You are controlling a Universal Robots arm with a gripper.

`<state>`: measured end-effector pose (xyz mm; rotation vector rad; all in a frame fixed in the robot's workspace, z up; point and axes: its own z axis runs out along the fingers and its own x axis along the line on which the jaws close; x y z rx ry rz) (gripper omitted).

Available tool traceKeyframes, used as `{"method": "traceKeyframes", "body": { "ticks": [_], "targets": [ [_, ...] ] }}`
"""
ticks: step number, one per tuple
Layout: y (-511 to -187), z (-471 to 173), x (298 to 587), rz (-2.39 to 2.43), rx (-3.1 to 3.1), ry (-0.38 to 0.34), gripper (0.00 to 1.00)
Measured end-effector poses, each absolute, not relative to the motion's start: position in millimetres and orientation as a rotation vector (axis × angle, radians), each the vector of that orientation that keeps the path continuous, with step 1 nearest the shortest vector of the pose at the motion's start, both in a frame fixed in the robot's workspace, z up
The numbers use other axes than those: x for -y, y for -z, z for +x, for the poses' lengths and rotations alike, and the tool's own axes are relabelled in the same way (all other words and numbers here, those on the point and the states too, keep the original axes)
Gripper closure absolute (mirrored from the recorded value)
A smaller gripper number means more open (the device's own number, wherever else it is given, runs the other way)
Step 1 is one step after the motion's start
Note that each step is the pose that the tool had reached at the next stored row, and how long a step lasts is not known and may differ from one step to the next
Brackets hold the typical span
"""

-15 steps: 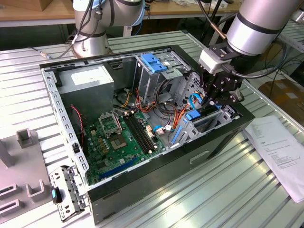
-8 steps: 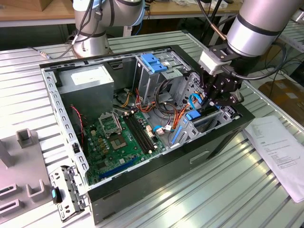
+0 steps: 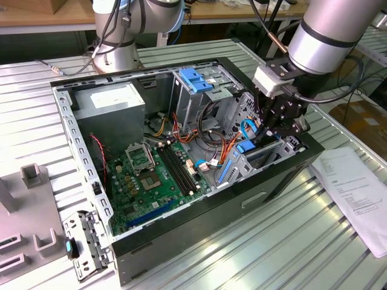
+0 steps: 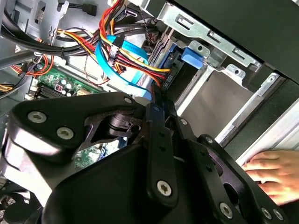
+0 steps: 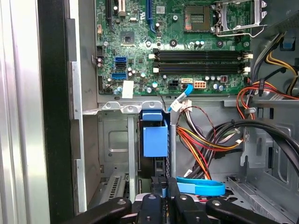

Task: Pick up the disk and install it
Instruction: 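Insert the second disk wire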

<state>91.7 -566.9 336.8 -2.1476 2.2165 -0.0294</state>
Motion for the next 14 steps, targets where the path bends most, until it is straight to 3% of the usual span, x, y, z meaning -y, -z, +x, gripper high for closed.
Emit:
{"method": "traceKeyframes", "body": {
  "ticks": [3,4,14],
  "targets": [
    [-337,92,567,-2.148,-2.216,0.029,0.82],
    [-338,92,567,-2.147,-2.215,0.028,0.76],
    [-355,92,567,-2.147,-2.216,0.030,0.78]
  ]
}}
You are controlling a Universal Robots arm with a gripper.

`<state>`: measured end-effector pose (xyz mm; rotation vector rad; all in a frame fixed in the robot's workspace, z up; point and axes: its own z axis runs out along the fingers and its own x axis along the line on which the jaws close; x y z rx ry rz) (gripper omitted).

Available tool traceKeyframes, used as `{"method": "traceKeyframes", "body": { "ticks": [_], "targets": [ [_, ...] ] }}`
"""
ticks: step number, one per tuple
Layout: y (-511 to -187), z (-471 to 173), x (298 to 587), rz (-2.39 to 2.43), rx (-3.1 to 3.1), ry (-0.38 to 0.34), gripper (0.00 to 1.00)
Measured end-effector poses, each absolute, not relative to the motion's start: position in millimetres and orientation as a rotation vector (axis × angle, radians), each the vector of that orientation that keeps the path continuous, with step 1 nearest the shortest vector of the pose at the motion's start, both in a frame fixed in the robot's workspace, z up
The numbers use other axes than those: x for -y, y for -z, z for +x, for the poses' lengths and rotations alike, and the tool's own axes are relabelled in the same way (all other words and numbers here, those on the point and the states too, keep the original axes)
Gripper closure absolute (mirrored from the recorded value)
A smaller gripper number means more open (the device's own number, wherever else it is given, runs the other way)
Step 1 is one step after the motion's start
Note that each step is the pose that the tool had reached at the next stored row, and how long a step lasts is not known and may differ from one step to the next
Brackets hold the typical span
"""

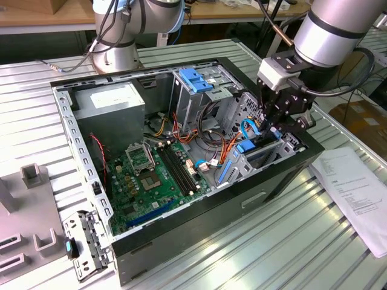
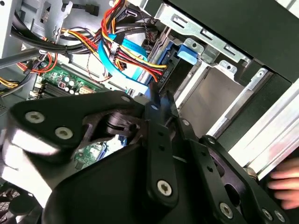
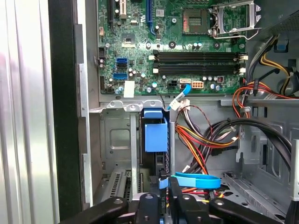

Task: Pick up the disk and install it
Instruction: 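Insert the second disk wire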

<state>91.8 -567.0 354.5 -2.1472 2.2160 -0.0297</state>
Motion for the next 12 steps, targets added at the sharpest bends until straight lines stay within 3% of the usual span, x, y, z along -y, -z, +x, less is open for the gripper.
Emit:
{"method": "traceKeyframes", "body": {
  "ticks": [3,12],
  "targets": [
    [-354.6,91.8,567.0,-2.147,-2.216,0.030,0.89],
    [-354.7,91.8,567.0,-2.147,-2.216,0.030,0.89]
  ]
}}
